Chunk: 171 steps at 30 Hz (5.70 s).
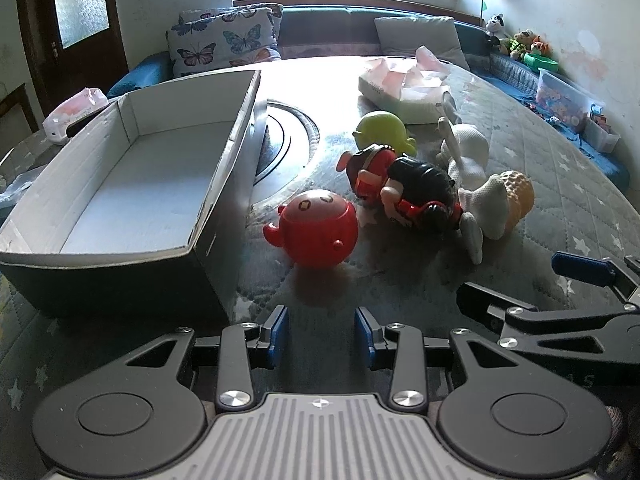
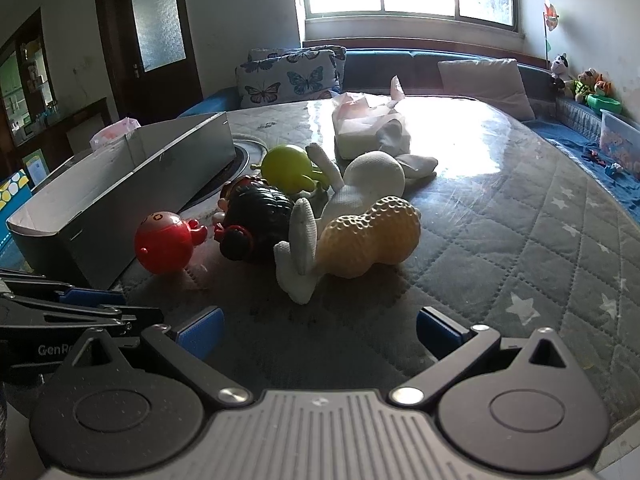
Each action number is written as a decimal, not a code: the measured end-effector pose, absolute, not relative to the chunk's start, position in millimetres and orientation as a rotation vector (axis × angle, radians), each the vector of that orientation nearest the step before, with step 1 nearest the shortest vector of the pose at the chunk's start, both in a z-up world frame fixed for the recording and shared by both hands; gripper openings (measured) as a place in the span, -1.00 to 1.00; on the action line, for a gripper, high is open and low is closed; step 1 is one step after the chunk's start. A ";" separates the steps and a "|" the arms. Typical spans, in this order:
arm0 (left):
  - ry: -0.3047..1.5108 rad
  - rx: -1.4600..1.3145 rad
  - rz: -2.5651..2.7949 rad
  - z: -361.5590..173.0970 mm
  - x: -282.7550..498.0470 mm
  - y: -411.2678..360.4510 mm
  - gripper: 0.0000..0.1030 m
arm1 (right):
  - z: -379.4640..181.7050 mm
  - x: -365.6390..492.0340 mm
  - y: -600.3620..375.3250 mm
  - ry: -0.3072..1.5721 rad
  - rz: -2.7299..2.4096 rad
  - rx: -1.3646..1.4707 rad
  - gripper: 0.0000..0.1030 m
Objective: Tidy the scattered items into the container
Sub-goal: 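Move the left tool toward the white plush bunny among the toys, then close the left gripper on the white plush bunny, then lift the white bunny with the left gripper and carry it over the box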
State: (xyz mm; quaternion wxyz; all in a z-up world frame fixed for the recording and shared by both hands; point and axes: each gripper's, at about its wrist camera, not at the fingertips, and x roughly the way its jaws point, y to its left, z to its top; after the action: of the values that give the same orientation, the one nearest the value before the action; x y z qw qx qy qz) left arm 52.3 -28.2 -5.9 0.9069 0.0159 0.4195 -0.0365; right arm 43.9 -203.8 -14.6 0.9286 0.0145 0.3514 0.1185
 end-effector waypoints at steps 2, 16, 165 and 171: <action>0.868 0.032 -0.081 -5.9 55.6 -28.7 -0.24 | -14.7 46.7 -204.3 0.720 0.242 0.031 1.00; 0.863 0.014 -0.121 2.9 69.7 -30.6 -0.25 | -7.6 60.7 -218.2 0.687 0.253 0.091 0.99; 0.881 -0.020 -0.460 6.6 31.2 -52.8 -0.44 | -16.2 74.6 -246.6 0.795 0.539 0.426 -0.18; 0.758 -0.031 -0.426 44.0 24.6 -29.7 -0.44 | 24.2 69.5 -232.6 0.696 0.577 0.378 -0.18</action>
State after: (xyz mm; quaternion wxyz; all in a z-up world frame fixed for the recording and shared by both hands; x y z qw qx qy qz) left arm 24.6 -29.7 44.0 0.9068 -0.0151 0.3673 -0.2062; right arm 69.5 -232.6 24.2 0.8823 0.1816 0.3341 0.2773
